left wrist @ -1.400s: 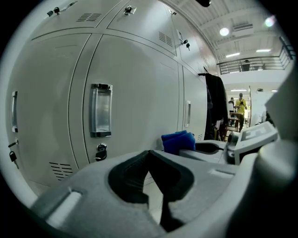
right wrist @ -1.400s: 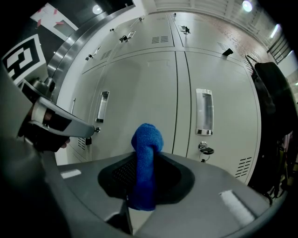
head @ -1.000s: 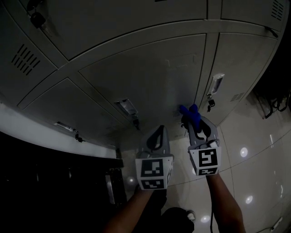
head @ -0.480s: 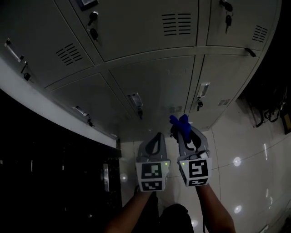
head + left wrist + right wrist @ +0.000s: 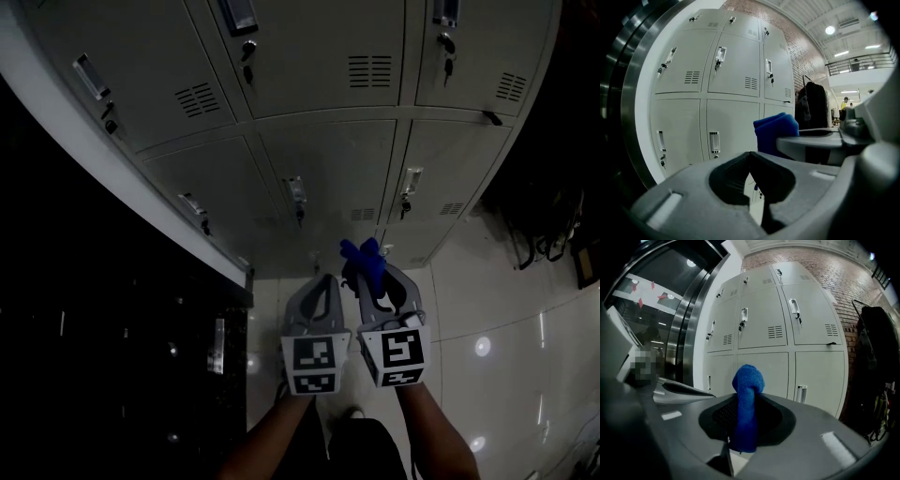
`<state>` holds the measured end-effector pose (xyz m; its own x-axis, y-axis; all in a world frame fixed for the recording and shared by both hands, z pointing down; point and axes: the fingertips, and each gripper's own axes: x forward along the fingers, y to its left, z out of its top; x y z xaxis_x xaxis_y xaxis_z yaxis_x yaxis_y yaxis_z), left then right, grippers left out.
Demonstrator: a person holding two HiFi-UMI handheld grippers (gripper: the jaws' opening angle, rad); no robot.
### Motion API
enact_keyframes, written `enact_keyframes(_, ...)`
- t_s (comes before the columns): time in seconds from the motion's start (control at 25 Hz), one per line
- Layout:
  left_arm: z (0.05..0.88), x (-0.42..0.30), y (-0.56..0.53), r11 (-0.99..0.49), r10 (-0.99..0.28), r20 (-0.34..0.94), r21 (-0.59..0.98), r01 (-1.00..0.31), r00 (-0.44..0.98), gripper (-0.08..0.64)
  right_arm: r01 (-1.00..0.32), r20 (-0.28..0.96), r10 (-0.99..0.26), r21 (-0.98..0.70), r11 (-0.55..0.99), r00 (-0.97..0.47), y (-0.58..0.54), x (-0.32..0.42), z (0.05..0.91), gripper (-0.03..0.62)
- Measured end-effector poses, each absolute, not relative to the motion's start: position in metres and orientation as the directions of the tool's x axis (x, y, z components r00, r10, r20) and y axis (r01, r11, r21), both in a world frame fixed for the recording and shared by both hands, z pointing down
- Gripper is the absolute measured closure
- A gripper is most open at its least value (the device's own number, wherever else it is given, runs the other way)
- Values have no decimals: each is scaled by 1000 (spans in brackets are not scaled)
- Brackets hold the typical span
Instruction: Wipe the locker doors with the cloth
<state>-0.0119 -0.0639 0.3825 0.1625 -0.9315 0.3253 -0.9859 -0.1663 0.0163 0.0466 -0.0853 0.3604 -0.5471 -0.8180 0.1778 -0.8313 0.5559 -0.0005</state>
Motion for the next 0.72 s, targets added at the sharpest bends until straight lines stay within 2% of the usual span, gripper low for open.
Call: enact_keyframes(0.72,324,-4,30,-102,-954,282,18,-995,103,557,-805,188,-794,25,593,-579,3,53,313,511)
